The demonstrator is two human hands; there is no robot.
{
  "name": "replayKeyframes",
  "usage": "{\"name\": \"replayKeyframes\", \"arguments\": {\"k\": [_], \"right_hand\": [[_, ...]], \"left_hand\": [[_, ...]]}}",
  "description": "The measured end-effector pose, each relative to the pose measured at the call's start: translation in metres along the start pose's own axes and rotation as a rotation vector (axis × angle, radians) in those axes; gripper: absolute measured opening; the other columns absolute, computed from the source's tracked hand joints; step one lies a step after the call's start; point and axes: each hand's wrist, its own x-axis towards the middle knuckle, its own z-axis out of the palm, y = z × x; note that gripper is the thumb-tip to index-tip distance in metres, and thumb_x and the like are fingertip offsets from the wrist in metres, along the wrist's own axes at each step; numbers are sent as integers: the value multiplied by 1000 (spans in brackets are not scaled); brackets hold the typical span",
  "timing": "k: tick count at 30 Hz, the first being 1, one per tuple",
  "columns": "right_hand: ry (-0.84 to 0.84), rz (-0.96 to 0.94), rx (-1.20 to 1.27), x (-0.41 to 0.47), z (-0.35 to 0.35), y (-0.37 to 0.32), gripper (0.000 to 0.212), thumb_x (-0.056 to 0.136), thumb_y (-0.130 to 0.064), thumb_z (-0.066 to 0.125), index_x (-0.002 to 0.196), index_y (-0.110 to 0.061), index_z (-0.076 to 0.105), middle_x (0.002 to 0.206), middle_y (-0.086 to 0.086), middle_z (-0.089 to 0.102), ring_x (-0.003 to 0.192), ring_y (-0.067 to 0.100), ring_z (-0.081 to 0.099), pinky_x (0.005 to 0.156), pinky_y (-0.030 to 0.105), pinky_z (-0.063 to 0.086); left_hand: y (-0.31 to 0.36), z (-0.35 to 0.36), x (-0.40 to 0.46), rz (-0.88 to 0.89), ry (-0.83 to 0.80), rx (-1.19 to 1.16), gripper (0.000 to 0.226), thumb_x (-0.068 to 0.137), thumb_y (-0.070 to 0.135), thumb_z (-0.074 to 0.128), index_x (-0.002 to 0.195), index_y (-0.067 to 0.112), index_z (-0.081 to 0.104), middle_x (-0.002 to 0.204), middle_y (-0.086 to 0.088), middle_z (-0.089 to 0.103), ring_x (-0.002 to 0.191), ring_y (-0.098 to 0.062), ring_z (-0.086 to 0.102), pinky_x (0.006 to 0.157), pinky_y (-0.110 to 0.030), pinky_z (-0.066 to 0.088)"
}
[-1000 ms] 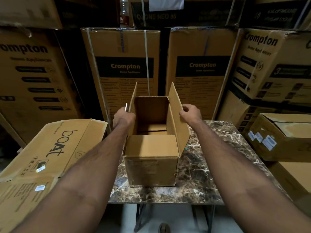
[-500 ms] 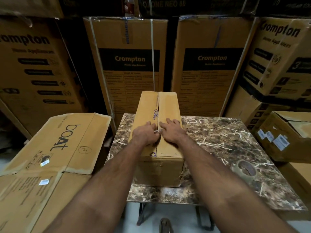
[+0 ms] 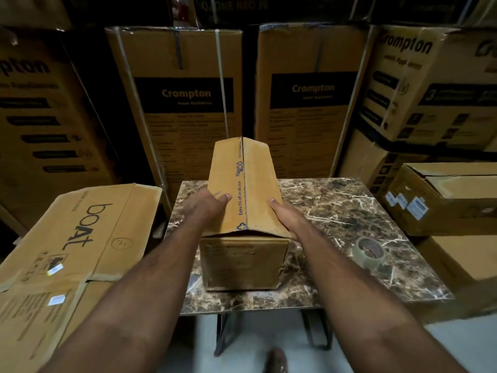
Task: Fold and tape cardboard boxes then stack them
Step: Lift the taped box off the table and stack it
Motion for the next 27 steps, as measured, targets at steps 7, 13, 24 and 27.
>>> {"name": "replayKeyframes", "arguments": {"k": [7,13,24,27], "right_hand": [[138,-37,43,-32,-65,-26,57,92,-57,54,129,-16,65,120,4,72,110,26,67,104,47,50],[419,-135,74,-77,-153,-40,41,102,-40,49,129,-12,61,115,0,68,103,22,65,96,36,51],[819,-29,106,-211,-395,97,43,103,-40,49,135,-15,59,121,3,67,102,24,64,81,32,49],[927,-5,131,-249,-460,142,43,101,-41,51,134,-16,61,126,5,67,110,28,64,100,44,51]], "left_hand": [[67,-29,-34,105,128,-119,50,90,67,55,92,17,55,90,-4,62,84,-25,62,75,-33,55],[157,-27,-72,337,228,-166,59,92,68,52,109,12,61,101,-7,65,82,-25,55,59,-32,38],[373,111,-239,695,3,-238,58,94,65,50,110,10,63,93,-5,60,80,-23,54,57,-30,33],[430,157,-290,790,-74,-236,59,94,66,50,113,12,62,107,-9,67,92,-28,60,61,-31,34]]}}
